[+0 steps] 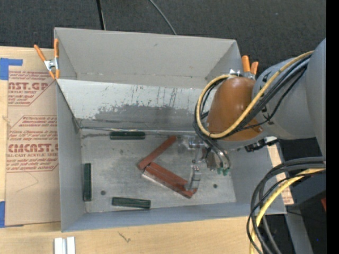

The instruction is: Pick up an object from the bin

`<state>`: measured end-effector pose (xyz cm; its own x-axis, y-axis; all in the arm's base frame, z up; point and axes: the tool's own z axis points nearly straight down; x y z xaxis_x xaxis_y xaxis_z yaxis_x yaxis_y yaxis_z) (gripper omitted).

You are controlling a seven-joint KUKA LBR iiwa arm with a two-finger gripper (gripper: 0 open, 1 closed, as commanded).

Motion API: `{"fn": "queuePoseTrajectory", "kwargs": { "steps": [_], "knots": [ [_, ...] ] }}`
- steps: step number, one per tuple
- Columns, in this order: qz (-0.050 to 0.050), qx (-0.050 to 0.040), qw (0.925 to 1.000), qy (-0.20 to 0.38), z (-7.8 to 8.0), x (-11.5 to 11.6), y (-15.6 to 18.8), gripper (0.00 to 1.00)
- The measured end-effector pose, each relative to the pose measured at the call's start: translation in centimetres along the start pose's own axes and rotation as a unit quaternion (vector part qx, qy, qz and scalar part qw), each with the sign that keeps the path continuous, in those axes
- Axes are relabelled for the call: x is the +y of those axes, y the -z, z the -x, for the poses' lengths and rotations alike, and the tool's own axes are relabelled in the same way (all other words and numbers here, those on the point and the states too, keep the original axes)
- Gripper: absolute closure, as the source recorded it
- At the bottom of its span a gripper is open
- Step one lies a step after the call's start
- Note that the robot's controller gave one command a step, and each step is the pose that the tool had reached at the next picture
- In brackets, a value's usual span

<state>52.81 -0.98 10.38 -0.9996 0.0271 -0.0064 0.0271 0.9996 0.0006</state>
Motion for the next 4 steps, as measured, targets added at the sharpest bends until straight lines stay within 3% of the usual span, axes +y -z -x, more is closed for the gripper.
{"fn": "queuePoseTrajectory", "kwargs": {
  "steps": [1, 2, 3, 4],
  "knots": [
    [0.001, -0.0054, 1.0000, 0.002, -4.4, 1.7, -4.7, 0.00],
    [0.000, 0.0032, 0.9997, -0.024, -3.4, 1.4, -3.4, 1.00],
    [0.000, 0.0032, 0.9997, -0.024, -3.4, 1.4, -3.4, 1.00],
    [0.000, 0.0075, 0.9997, -0.023, -3.2, 0.5, 1.3, 1.00]
  ]
}}
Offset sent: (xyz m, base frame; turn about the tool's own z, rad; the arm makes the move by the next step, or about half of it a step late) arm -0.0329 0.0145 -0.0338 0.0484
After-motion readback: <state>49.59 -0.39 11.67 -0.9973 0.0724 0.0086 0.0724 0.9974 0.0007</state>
